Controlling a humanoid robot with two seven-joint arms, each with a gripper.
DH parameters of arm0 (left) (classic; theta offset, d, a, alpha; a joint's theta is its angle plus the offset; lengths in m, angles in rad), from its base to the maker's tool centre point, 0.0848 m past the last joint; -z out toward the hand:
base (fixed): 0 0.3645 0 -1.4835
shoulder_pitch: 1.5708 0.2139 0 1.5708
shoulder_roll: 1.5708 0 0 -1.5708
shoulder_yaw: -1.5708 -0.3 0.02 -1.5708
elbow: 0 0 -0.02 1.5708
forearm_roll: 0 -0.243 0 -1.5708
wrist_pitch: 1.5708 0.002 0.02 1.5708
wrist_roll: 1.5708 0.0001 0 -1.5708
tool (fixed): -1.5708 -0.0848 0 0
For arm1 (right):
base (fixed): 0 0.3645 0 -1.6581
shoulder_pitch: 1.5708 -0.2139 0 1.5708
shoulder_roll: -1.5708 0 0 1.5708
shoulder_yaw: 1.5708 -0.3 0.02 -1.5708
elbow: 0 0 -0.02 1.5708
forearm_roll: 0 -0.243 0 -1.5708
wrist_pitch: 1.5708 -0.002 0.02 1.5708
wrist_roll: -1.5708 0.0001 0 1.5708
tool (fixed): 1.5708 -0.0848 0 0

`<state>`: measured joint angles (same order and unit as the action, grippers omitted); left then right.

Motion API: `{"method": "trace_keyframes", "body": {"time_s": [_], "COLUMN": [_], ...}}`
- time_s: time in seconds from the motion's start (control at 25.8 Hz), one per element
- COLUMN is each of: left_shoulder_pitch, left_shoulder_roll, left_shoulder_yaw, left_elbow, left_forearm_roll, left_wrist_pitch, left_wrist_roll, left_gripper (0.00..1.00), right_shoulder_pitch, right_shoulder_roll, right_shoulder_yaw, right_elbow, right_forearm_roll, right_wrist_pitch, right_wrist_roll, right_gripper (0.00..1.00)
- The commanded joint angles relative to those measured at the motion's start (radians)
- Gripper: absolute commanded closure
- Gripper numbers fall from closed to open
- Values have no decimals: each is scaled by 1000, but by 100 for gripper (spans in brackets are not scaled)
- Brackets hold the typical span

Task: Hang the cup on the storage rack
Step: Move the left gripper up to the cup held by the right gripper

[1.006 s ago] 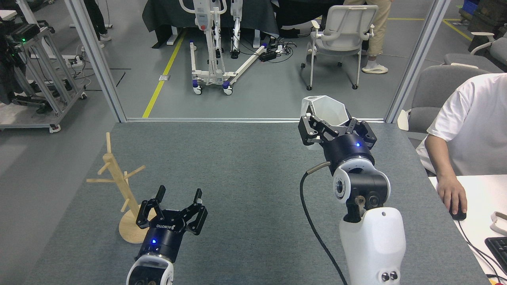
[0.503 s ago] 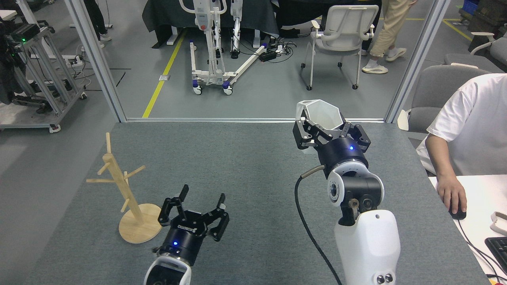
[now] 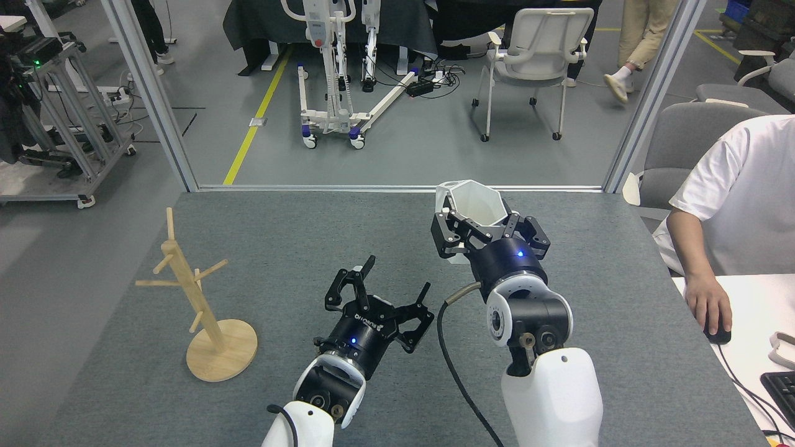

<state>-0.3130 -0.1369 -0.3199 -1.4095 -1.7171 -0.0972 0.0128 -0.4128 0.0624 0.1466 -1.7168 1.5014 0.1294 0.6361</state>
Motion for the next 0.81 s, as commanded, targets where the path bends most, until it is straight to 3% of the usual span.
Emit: {"method": "trace_keyframes", "body": {"time_s": [0.0, 0.43, 0.77], "left_shoulder_pitch": [-47, -104, -202], "left_shoulder_roll": [-3, -4, -4], "left_shoulder_yaw": [-5, -68, -105], "left_elbow": [27, 121, 214], "left_forearm_roll": [1, 10, 91], "left_wrist_pitch": [4, -6, -3], "left_wrist_roll": [-7, -5, -5], "left_gripper": [1, 1, 1], "right_shoulder_pitch": [5, 5, 5], "right_shoulder_roll": [0, 0, 0], "right_shoulder_yaw": [2, 1, 1], "right_elbow": [2, 9, 14], "right_forearm_roll": [-1, -1, -1], "right_wrist_pitch": [-1, -1, -1], "right_wrist_roll": [-1, -6, -9], "right_gripper": [77, 77, 77]}}
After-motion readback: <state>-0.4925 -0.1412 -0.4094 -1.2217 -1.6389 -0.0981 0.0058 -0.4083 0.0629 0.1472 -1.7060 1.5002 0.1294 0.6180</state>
